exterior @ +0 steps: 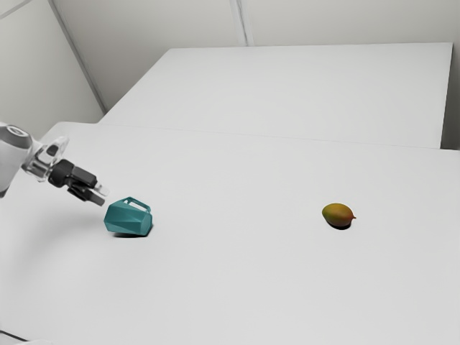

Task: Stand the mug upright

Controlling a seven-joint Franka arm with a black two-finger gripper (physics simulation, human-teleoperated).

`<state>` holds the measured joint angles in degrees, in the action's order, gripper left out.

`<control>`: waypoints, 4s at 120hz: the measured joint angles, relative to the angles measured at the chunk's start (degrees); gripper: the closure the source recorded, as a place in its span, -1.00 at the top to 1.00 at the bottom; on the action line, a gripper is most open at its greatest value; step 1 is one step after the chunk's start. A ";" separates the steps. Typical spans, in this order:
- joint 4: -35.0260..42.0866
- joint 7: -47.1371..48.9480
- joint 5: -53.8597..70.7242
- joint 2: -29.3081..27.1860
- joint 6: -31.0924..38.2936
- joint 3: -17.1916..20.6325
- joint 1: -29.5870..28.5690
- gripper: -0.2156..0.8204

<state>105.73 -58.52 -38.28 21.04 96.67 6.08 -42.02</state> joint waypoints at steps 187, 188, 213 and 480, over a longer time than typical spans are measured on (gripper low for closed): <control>1.33 -11.53 -5.43 2.79 -7.54 2.84 -0.05 -0.91; 1.44 -11.57 -5.36 2.57 -7.38 2.96 -0.02 -0.91; 5.86 -11.95 -0.86 -4.73 1.48 8.81 0.79 -0.92; 8.46 35.00 32.44 -29.27 21.58 32.60 0.76 0.57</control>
<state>114.19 -23.52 -5.84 -8.23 118.25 38.69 -41.26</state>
